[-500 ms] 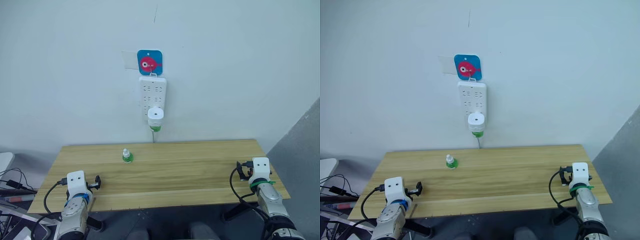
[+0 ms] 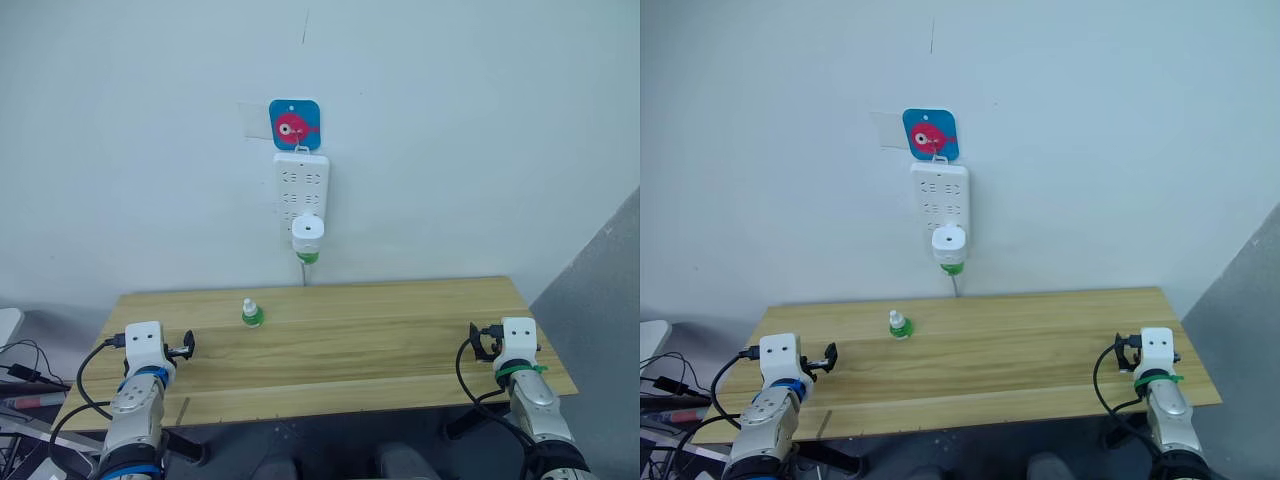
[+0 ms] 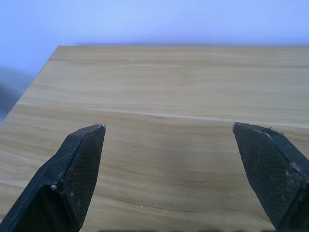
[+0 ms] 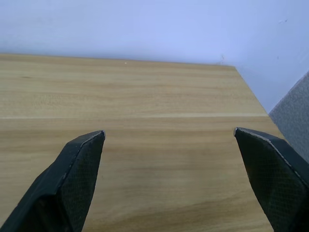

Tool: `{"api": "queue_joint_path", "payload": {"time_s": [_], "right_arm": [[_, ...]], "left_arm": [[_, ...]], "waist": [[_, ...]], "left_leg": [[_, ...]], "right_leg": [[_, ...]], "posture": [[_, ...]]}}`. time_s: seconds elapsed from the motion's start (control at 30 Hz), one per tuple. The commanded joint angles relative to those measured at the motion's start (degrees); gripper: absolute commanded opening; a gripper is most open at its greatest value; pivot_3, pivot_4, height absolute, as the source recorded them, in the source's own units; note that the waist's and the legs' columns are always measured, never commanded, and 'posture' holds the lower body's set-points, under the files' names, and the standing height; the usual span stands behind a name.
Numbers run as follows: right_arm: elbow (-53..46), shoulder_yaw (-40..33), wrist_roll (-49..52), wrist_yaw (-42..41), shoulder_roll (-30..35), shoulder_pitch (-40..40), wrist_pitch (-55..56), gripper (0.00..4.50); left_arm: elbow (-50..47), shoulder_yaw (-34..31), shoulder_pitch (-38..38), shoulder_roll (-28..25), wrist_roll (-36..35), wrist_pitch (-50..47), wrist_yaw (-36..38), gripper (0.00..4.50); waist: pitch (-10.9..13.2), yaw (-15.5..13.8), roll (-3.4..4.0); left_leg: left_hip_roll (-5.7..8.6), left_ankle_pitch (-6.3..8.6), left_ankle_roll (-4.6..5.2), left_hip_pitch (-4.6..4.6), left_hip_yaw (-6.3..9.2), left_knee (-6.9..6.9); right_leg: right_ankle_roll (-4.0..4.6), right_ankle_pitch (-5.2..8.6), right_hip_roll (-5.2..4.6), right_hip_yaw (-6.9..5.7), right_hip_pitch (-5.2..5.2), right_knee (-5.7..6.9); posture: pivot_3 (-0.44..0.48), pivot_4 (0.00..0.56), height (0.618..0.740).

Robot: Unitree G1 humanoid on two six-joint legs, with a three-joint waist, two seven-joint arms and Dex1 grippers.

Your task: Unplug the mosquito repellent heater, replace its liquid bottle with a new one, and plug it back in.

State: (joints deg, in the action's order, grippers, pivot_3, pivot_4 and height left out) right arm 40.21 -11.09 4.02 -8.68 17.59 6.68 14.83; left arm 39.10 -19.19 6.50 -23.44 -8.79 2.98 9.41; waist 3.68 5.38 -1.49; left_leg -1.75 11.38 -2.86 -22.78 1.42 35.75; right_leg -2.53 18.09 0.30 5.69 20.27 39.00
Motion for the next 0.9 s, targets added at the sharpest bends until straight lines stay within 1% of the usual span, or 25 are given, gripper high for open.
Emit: {"api": "queue_joint_path", "payload": {"time_s": [0.03, 0.23, 0.37, 0.53, 0.6, 0.7, 0.83, 0.9], "right_arm": [[-3.1, -0.1, 0.2, 0.3, -0.2, 0.9, -0.3, 4.48], [-3.1, 0.2, 0.0, 0.2, 0.1, 1.5, -0.4, 4.48], [-4.6, 0.6, 0.0, -0.4, 0.2, 1.3, -1.1, 4.48], [-5.8, 0.6, 0.1, -1.3, 1.0, 0.7, -1.4, 4.48], [-8.1, 0.4, 0.8, -2.5, 1.3, -0.1, -2.7, 4.48], [-13.8, 1.0, 2.9, -6.7, 1.8, -1.5, -5.4, 4.48], [-26.4, 2.3, 7.1, -14.3, 3.3, -5.3, -11.1, 4.48], [-32.8, 3.6, 8.3, -17.3, 4.7, -7.0, -15.5, 4.48]], "left_arm": [[-0.9, -0.3, 0.7, -1.3, 0.1, 1.2, 0.7, 4.50], [-1.3, -0.3, 0.0, -0.8, 0.1, 1.2, 0.6, 4.50], [-3.2, -0.4, -1.2, -0.7, -0.3, 0.9, 1.4, 4.50], [-6.0, -2.9, -3.5, -1.0, -3.1, 0.4, 2.7, 4.50], [-10.1, -4.2, -5.5, -2.2, -5.3, -0.2, 5.4, 4.50], [-15.6, -6.1, -7.1, -5.1, -8.6, -1.4, 10.5, 4.50], [-25.7, -3.8, -7.5, -9.9, -11.7, -5.2, 19.9, 4.50], [-30.3, -2.6, -6.2, -12.1, -13.7, -8.3, 24.1, 4.50]], "waist": [[0.0, 0.0, 0.00], [0.0, 0.0, 0.01], [0.1, -0.1, 0.02], [0.3, -0.2, 0.04], [0.4, -0.2, 0.03], [0.7, -0.3, 0.01], [1.2, -0.6, 0.04], [1.3, -0.7, 0.10]], "left_leg": [[0.01, 0.00, 0.00, 0.00, 0.00, 0.00], [0.00, 0.00, 0.00, 0.00, -0.01, 0.00], [0.00, 0.00, 0.00, 0.00, 0.00, -0.01], [-0.01, 0.00, 0.00, 0.00, 0.00, -0.03], [-0.03, 0.01, -0.01, -0.01, -0.02, -0.04], [-0.08, 0.01, -0.02, -0.02, 0.02, -0.13], [-0.43, 0.01, -0.02, -0.03, 0.03, -0.19], [-0.47, 0.01, -0.03, -0.07, -0.05, -0.21]], "right_leg": [[0.00, 0.00, 0.00, 0.00, 0.00, 0.00], [0.00, 0.00, -0.01, 0.01, 0.00, 0.00], [0.01, 0.00, -0.01, 0.01, 0.01, 0.00], [0.02, 0.01, -0.01, 0.02, 0.02, 0.00], [0.04, 0.02, -0.03, 0.03, 0.03, -0.01], [0.13, 0.08, -0.07, 0.03, 0.06, -0.01], [0.31, 0.18, -0.27, 0.05, 0.07, 0.01], [0.34, 0.21, -0.33, 0.03, 0.23, -0.03]], "posture": [[-0.048, 0.034, 0.740], [-0.045, 0.038, 0.740], [-0.039, 0.042, 0.740], [-0.039, 0.047, 0.740], [-0.033, 0.054, 0.740], [-0.031, 0.057, 0.740], [-0.028, 0.063, 0.740], [-0.032, 0.063, 0.740]]}}
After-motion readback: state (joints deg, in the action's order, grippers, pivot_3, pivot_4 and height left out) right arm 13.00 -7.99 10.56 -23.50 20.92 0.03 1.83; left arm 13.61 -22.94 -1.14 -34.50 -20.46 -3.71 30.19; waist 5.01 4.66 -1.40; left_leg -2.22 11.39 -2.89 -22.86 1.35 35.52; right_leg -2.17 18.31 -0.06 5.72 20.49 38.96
